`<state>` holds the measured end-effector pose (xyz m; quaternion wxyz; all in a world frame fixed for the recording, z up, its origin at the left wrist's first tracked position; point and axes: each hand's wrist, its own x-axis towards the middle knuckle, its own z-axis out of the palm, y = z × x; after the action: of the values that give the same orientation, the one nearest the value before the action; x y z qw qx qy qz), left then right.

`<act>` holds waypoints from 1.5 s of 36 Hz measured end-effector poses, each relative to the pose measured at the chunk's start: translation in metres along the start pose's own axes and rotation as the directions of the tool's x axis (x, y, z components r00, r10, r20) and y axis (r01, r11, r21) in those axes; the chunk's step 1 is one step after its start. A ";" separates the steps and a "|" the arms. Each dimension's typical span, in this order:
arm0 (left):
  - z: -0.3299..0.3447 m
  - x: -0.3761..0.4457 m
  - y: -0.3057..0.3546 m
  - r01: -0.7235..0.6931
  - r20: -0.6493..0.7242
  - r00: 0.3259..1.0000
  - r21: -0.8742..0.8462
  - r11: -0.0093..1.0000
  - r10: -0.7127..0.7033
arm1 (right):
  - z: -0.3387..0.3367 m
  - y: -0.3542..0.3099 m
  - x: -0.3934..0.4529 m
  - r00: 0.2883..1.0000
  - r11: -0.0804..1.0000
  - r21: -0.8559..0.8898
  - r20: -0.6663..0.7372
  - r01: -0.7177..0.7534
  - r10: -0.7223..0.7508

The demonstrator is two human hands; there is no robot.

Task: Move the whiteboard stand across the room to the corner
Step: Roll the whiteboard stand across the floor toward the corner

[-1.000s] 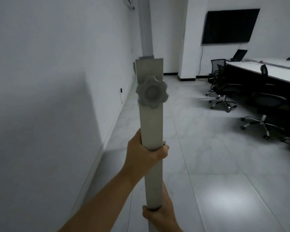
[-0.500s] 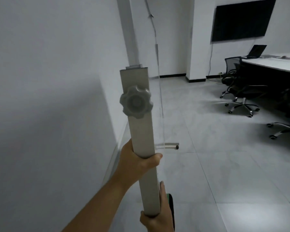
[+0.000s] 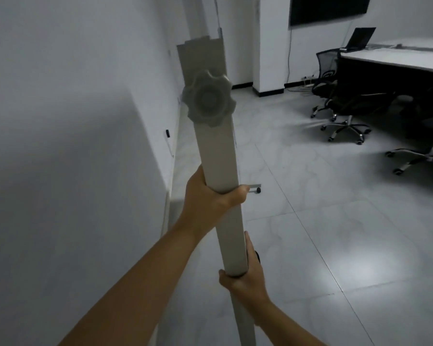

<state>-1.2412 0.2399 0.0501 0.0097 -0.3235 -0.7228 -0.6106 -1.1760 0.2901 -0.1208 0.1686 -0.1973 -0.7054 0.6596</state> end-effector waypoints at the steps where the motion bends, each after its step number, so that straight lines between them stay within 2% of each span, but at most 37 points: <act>1: -0.002 0.014 -0.009 -0.011 0.002 1.000 0.000 1.000 0.011 | 0.005 -0.002 0.014 1.000 1.000 0.003 -0.010 -0.002 0.002; 9: -0.010 0.132 -0.071 -0.031 0.042 0.999 0.001 1.000 0.031 | 0.035 0.004 0.141 0.996 1.000 -0.021 -0.090 -0.005 0.003; 15: -0.019 0.222 -0.112 0.034 0.051 0.998 -0.046 0.998 -0.031 | 0.053 0.005 0.242 0.998 1.000 -0.006 -0.057 -0.010 0.010; 24: -0.025 0.365 -0.180 0.046 0.078 0.996 -0.070 0.996 -0.041 | 0.080 -0.001 0.400 0.999 1.000 -0.026 -0.047 -0.012 0.011; 31: -0.030 0.478 -0.237 0.032 0.070 0.997 -0.073 0.997 -0.027 | 0.101 -0.009 0.518 0.993 1.000 -0.016 -0.120 -0.023 0.021; 36: -0.036 0.565 -0.284 -0.009 0.086 0.996 -0.073 0.997 0.015 | 0.119 -0.009 0.615 0.985 0.997 -0.070 -0.169 -0.034 0.022; 41: -0.038 0.655 -0.324 0.036 0.120 0.993 -0.097 0.995 -0.024 | 0.134 -0.014 0.708 0.982 0.997 -0.056 -0.187 -0.045 0.033; 54: -0.033 0.886 -0.430 0.083 0.100 0.992 -0.074 0.994 -0.076 | 0.159 -0.017 0.966 0.991 0.995 -0.081 -0.125 -0.056 0.046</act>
<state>-2.1601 0.5948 0.0442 -0.0623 -0.3237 -0.7104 -0.6218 -2.0921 0.6362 -0.1376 0.1864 -0.2627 -0.7156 0.6198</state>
